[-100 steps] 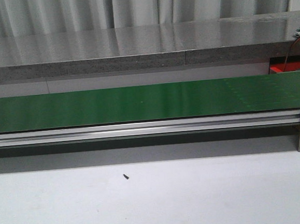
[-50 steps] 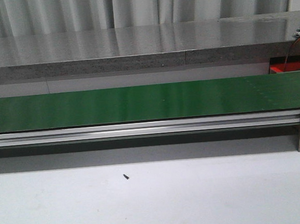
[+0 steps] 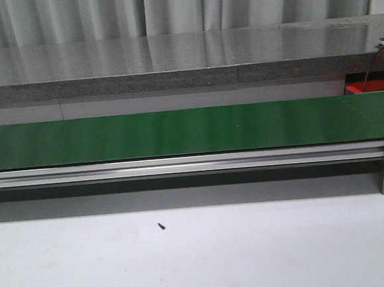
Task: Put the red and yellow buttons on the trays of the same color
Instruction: 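Raise the right gripper back above the conveyor end, then move the left gripper over the loose yellow buttons and grasp one, then carry the yellow button onto the conveyor start and release it, then grasp the last loose yellow push-button with the left gripper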
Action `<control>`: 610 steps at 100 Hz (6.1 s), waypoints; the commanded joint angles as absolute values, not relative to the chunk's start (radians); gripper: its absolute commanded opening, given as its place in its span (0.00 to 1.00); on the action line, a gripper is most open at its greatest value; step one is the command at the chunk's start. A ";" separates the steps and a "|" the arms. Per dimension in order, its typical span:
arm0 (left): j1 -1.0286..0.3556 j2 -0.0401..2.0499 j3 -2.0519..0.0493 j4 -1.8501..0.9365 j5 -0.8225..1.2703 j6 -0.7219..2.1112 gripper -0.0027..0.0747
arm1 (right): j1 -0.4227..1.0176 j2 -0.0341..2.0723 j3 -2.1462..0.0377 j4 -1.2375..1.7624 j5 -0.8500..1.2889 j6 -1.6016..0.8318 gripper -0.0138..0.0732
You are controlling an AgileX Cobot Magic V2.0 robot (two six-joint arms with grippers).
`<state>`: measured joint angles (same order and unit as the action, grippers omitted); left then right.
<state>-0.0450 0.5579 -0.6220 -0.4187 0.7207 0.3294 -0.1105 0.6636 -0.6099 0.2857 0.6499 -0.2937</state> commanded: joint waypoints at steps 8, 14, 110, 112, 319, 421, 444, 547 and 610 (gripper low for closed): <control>-0.054 0.558 -0.650 -0.444 0.662 0.323 0.01 | -0.104 0.581 -0.592 0.313 0.581 -0.302 0.14; -0.054 0.558 -0.650 -0.444 0.651 0.323 0.01 | -0.104 0.569 -0.588 0.313 0.580 -0.302 0.14; 0.340 1.254 -1.085 -0.287 0.532 0.163 0.05 | -0.104 0.568 -0.588 0.322 0.564 -0.302 0.14; 0.343 1.269 -1.094 -0.287 0.532 0.163 0.06 | -0.104 0.568 -0.588 0.322 0.564 -0.302 0.14; 0.407 2.101 -1.920 -0.289 0.800 -0.192 0.24 | -0.104 0.568 -0.588 0.322 0.564 -0.302 0.14; 0.243 1.674 -1.365 -0.286 0.764 0.046 0.24 | -0.104 0.568 -0.588 0.322 0.564 -0.302 0.14; 0.243 1.675 -1.365 -0.280 0.745 0.078 0.48 | -0.104 0.568 -0.588 0.322 0.564 -0.302 0.14; 0.516 1.573 -1.381 -0.329 0.644 0.067 0.71 | -0.104 0.568 -0.588 0.322 0.564 -0.302 0.14; 0.534 1.957 -1.666 -0.389 0.638 0.067 0.71 | -0.104 0.568 -0.588 0.322 0.564 -0.302 0.14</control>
<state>0.5331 1.9631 -1.5915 -0.3455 0.6844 0.0764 -0.1045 0.5701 -0.5622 0.3090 0.6292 -0.2937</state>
